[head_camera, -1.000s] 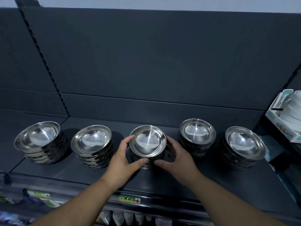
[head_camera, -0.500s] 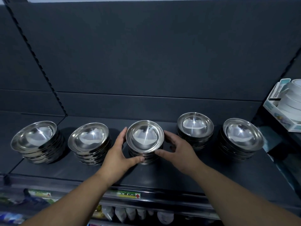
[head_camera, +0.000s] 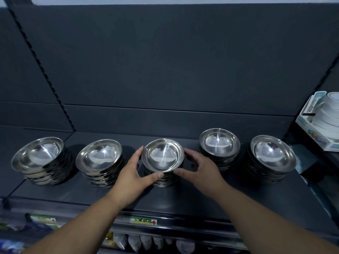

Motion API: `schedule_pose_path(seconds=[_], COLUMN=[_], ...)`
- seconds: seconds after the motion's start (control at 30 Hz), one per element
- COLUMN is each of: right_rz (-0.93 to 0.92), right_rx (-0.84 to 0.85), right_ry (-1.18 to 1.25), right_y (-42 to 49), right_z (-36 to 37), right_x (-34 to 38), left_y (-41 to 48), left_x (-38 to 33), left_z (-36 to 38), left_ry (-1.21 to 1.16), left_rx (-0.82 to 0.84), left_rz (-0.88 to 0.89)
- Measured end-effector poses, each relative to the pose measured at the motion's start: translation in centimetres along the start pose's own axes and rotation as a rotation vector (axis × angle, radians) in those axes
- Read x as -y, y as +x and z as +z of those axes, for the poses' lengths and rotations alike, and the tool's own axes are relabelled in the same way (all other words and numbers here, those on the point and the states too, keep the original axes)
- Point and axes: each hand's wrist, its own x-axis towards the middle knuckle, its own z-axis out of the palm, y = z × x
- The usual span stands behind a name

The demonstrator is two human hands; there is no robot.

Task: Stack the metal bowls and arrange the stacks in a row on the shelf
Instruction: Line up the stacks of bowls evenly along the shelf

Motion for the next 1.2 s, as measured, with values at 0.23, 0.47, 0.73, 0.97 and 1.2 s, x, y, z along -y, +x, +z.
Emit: schedule_pose_path(seconds=[0.23,0.47,0.73,0.97,1.2], right_rz=[0.003,0.034,0.126,0.09,0.088], right_rx=[0.01,0.025,0.172,0.05,0.1], right_ry=[0.022,0.033,0.008,-0.02,0.013], right_y=[0.1,0.0,-0.7,-2.3,-1.5], right_z=[0.1,0.3,1.8,1.8,1.7], right_x=[-0.4,-1.1,-3.5,-3.5,-2.8], left_y=[0.3,0.3,-2.2,-2.0,-2.2], left_x=[0.3,0.5,3.3,3.6,3.1], left_z=[-0.2,0.0,2.7,2.8,2.6], left_ry=[-0.049,-0.121,-0.251,-0.22,-0.209], left_rx=[0.043,0.058,0.073,0.042,0.008], left_rz=[-0.014,-0.037,-0.127,-0.091,-0.049])
